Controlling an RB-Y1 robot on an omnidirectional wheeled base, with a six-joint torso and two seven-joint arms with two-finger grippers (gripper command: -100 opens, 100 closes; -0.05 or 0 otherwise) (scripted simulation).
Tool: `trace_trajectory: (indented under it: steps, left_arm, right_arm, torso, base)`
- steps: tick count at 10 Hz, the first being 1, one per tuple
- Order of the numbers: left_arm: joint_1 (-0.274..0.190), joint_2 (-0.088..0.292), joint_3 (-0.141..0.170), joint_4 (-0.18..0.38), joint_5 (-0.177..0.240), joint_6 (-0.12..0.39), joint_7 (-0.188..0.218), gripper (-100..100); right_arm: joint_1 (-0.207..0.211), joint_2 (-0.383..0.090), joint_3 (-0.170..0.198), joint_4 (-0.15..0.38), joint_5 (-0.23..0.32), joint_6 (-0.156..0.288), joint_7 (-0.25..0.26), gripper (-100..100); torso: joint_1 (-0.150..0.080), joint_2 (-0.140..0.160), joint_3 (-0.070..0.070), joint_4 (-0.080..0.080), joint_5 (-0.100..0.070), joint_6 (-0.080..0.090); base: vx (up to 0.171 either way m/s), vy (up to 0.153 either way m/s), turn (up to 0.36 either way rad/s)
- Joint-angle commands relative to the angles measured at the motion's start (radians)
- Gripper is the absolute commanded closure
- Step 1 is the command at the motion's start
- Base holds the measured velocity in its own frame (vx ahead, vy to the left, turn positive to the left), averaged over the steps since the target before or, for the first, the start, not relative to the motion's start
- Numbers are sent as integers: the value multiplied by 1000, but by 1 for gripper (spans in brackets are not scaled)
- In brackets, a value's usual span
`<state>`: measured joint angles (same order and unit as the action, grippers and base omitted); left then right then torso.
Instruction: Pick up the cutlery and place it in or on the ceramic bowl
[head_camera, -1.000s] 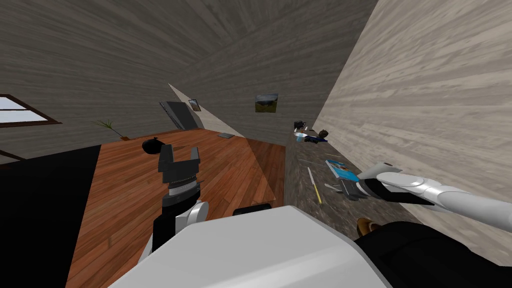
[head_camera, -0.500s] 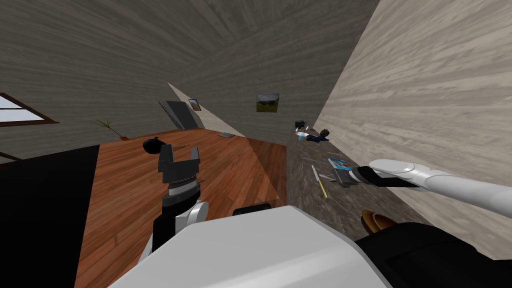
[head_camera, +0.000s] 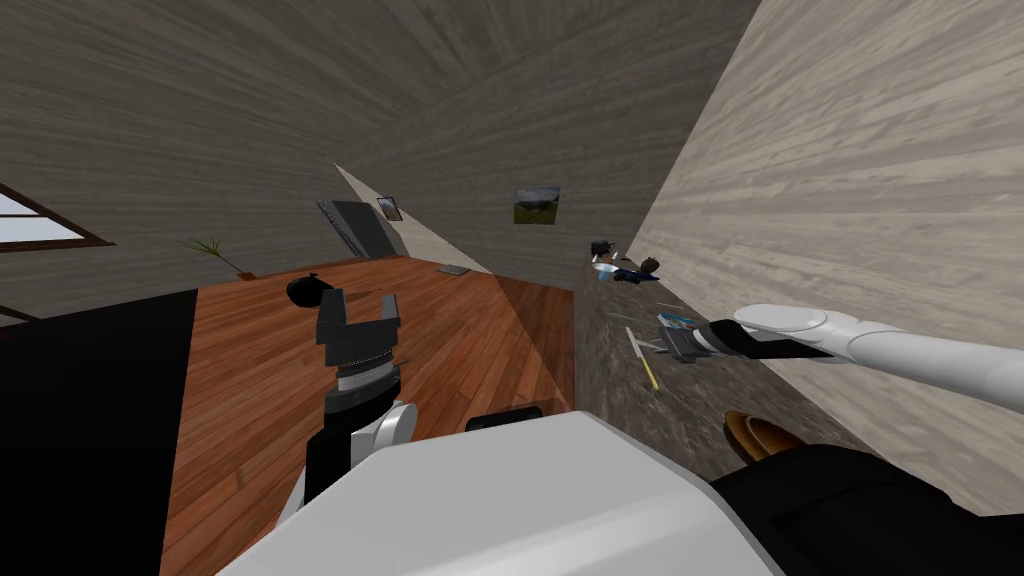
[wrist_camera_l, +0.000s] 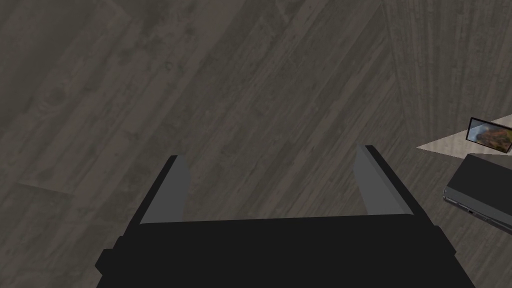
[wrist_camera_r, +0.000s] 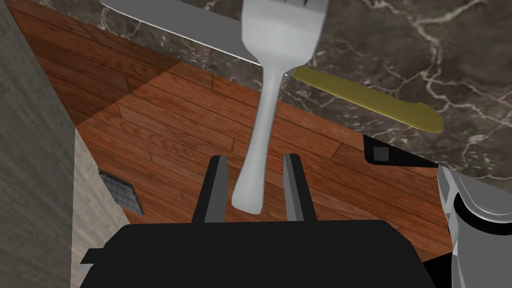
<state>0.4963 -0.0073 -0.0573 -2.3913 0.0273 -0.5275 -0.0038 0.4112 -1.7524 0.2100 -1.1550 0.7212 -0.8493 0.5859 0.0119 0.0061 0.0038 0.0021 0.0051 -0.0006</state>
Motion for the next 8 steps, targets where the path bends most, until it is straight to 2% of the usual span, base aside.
trace_trajectory:
  steps: [1, 3, 4, 5, 6, 8]
  left_arm:
    - [0, 0, 0, 0, 0, 0, 0, 0]
    - [0, 0, 0, 0, 0, 0, 0, 0]
    - [0, 0, 0, 0, 0, 0, 0, 0]
    - [0, 0, 0, 0, 0, 0, 0, 0]
    - [0, 0, 0, 0, 0, 0, 0, 0]
    - [0, 0, 0, 0, 0, 0, 0, 0]
  right_arm:
    - [-17, -31, -6, -13, -3, -13, 0, 100]
    - [-7, -50, -10, -1, -26, -20, -18, 100]
    - [4, -54, -12, 8, -39, -21, -30, 100]
    - [27, -59, -15, 24, -58, -22, -51, 100]
    - [27, -59, -15, 24, -58, -22, -51, 100]
    - [53, -64, -18, 41, -77, -24, -74, 100]
  torso:
    - [0, 0, 0, 0, 0, 0]
    - [2, 4, 2, 1, 1, 2]
    - [-1, 8, 5, 2, 0, 3]
    - [-5, 10, 6, 2, -1, 4]
    - [-11, 13, 8, 3, -3, 7]
    - [-13, 8, 5, 2, -3, 4]
  base:
    - [-75, 118, -39]
    - [-123, 96, -99]
    - [-157, 10, -110]
    - [-182, -55, -195]
    - [-148, -64, -89]
    - [-94, -58, -71]
